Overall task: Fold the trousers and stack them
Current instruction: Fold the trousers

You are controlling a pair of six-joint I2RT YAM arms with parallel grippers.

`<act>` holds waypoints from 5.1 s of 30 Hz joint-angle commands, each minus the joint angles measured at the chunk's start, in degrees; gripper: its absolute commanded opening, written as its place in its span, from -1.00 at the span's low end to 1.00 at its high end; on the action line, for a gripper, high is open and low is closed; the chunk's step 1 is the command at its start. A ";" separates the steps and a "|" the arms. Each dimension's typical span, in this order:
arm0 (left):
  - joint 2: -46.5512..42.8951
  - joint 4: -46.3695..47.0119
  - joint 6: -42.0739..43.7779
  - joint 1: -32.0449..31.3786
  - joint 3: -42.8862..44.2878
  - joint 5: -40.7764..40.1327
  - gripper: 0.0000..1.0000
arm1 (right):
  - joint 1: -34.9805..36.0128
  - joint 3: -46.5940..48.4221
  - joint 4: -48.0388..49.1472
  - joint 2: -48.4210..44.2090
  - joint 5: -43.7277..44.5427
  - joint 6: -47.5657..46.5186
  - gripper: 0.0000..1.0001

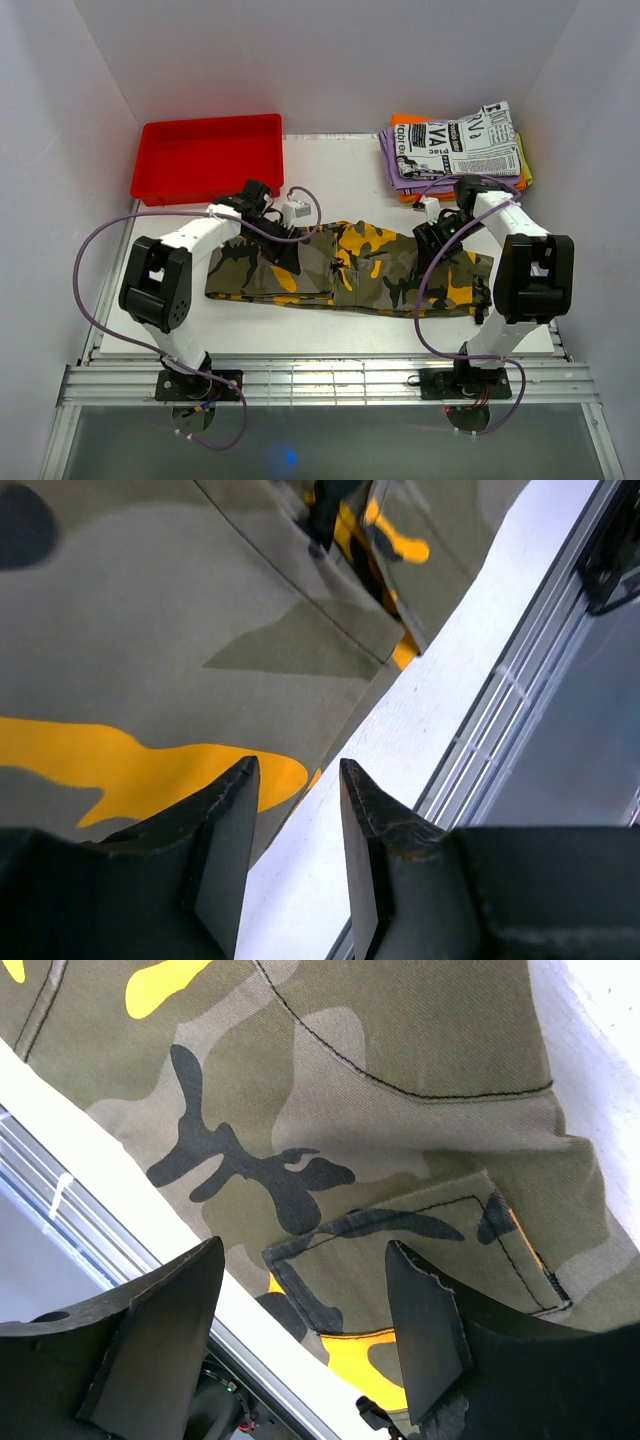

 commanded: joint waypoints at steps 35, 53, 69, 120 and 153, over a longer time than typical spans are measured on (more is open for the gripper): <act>8.12 -16.91 17.28 52.61 2.99 14.02 0.54 | -16.21 9.95 2.54 -14.26 -5.16 7.23 0.97; 19.81 -1.34 8.77 49.53 -4.68 18.69 -0.06 | -28.96 7.83 -6.67 -13.39 -5.35 5.04 0.80; 13.58 -12.66 8.67 56.38 7.62 18.96 -1.00 | -30.99 7.05 -5.54 -10.65 -9.20 3.72 1.00; 2.41 -2.94 -46.07 -9.77 24.95 -26.66 -1.00 | -6.55 -29.09 50.73 5.61 -22.75 43.19 -0.85; 17.44 7.53 -66.72 -34.13 34.79 -40.55 -1.00 | -5.50 -28.56 50.64 5.16 -21.78 44.42 -0.84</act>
